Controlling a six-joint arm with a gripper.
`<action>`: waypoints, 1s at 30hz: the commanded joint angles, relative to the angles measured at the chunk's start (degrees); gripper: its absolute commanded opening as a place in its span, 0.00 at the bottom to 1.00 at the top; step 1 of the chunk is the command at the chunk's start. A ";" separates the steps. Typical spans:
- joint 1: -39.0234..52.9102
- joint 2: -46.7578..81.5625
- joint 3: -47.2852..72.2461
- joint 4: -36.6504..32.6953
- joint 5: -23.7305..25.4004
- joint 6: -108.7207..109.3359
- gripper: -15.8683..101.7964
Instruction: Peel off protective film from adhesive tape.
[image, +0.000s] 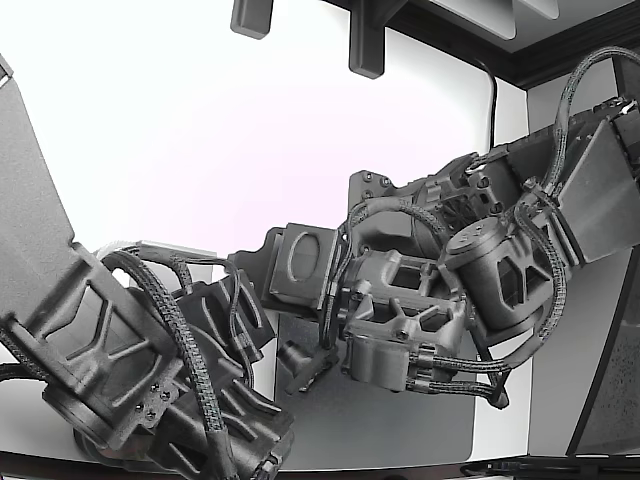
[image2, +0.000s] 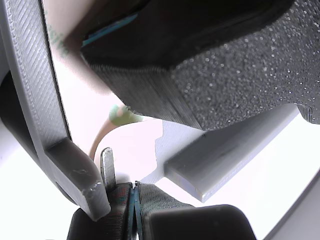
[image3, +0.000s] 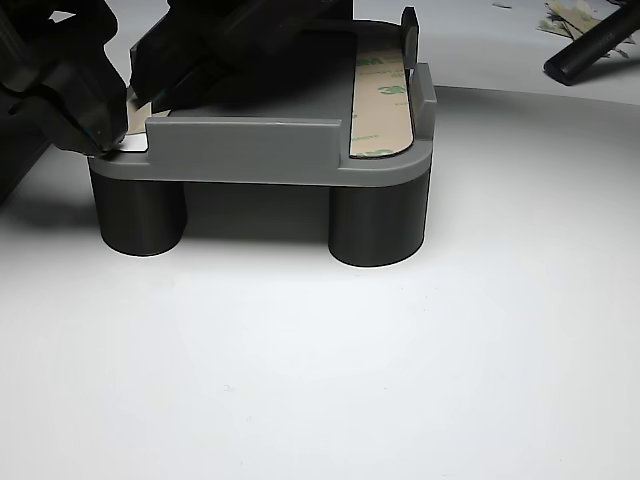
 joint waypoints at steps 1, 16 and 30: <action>-0.44 0.79 -1.67 -0.18 0.00 0.09 0.04; -0.79 -0.44 -1.41 -2.90 1.58 -1.67 0.04; -0.97 0.35 -0.97 -1.23 0.88 0.62 0.04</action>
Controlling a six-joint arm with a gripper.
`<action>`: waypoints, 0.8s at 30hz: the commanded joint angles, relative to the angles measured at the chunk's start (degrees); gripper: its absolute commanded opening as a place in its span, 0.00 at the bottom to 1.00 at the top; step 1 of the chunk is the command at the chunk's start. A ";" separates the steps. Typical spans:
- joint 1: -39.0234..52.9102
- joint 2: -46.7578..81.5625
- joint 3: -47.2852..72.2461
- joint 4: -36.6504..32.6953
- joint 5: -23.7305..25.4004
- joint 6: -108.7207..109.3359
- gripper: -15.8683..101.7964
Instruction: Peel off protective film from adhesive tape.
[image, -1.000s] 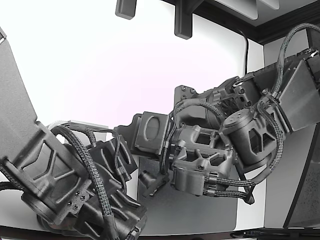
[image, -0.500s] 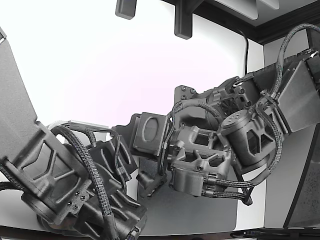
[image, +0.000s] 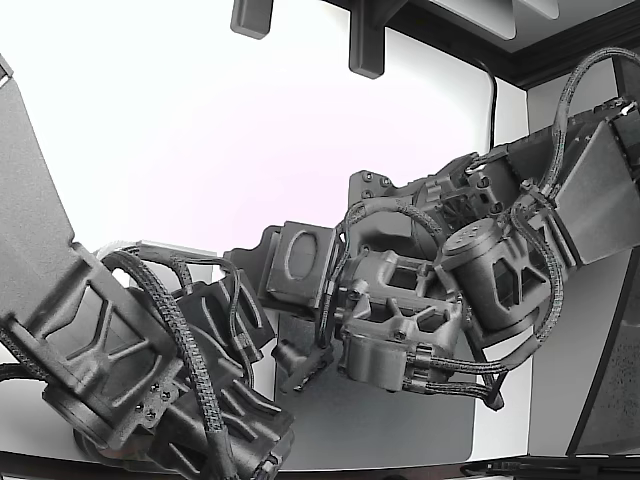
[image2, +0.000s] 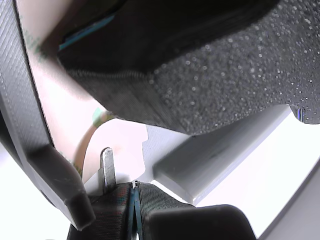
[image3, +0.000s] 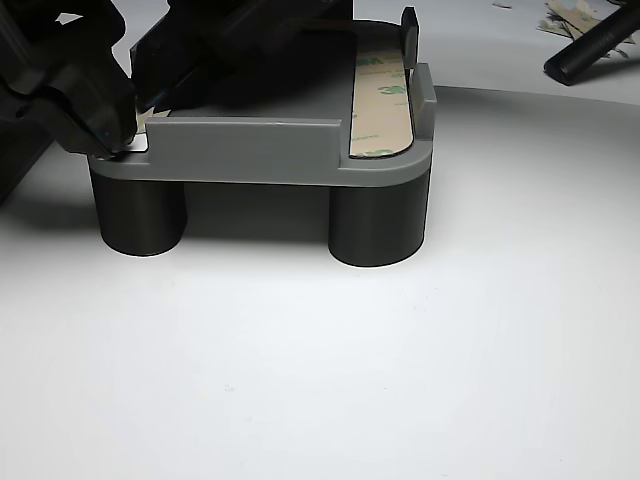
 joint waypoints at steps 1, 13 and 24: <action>-0.70 1.32 -1.32 0.79 -0.35 0.53 0.04; -0.09 1.76 -1.85 2.37 -1.23 0.88 0.04; -0.18 1.05 -3.69 2.90 1.67 -1.85 0.04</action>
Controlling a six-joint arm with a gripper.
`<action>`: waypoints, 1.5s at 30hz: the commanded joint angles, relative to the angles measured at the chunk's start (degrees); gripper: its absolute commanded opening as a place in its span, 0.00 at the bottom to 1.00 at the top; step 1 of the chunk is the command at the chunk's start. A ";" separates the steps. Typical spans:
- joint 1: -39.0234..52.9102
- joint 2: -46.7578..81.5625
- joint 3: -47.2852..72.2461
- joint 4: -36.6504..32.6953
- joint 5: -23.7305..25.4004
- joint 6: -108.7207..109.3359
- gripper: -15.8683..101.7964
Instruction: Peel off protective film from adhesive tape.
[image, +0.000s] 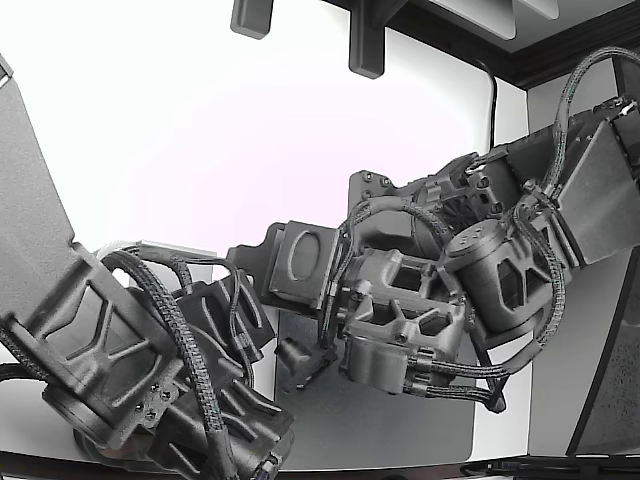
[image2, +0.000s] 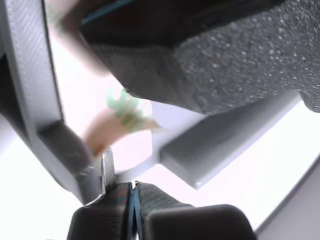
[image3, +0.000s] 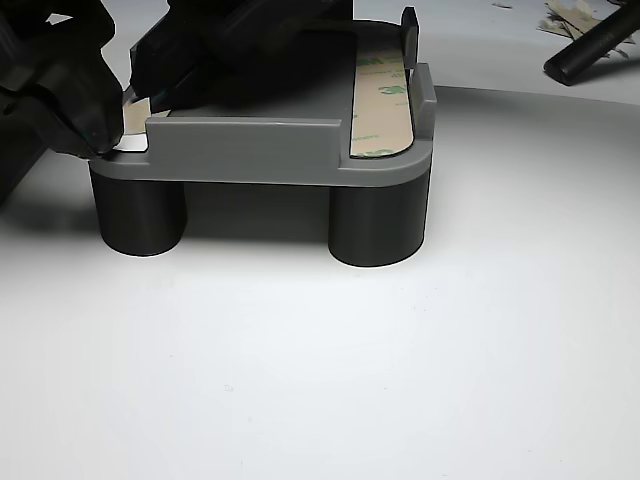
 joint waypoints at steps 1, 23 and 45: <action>-0.62 0.88 -2.37 0.26 0.53 -0.53 0.04; -4.31 27.16 3.78 10.02 -3.08 5.71 0.35; -16.79 47.29 1.23 11.34 -10.11 41.13 0.98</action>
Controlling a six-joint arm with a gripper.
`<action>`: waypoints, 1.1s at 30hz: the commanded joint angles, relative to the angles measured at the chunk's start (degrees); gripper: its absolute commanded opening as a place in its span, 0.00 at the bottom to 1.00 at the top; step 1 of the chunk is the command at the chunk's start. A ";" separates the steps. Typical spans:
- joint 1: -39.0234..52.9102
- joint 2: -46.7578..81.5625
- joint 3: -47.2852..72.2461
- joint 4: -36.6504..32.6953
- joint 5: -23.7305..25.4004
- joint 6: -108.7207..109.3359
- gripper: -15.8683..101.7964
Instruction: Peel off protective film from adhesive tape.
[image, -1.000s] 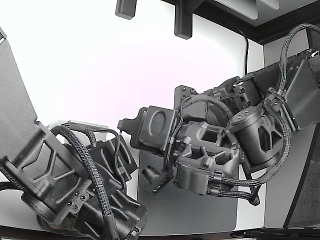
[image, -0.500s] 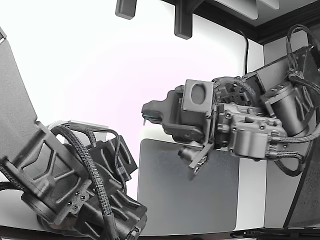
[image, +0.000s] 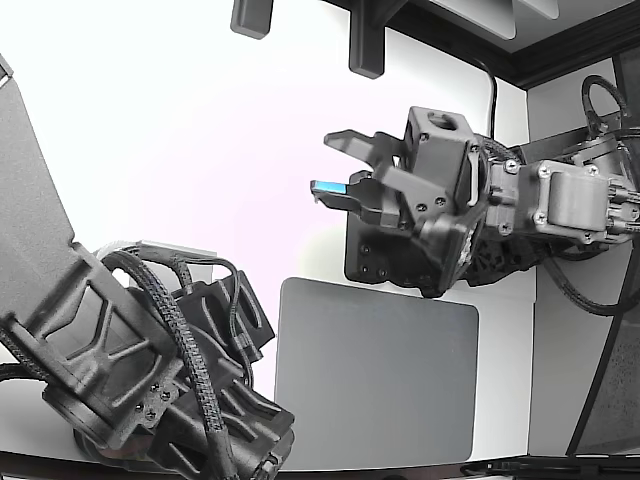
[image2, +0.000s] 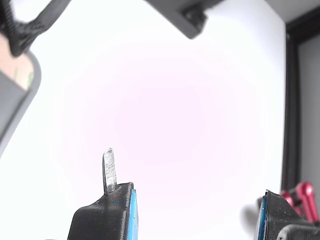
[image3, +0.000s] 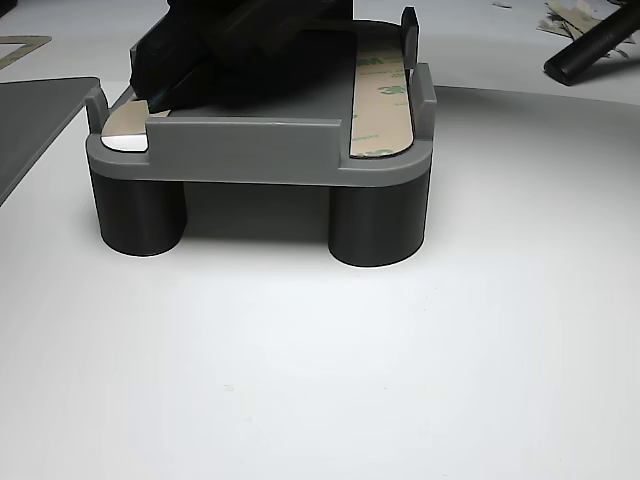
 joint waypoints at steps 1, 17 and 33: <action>-1.41 4.57 -0.53 -0.09 0.18 18.11 0.98; -21.97 7.73 9.58 1.14 -17.14 33.13 0.98; -21.97 7.73 9.58 1.05 -17.14 33.13 0.98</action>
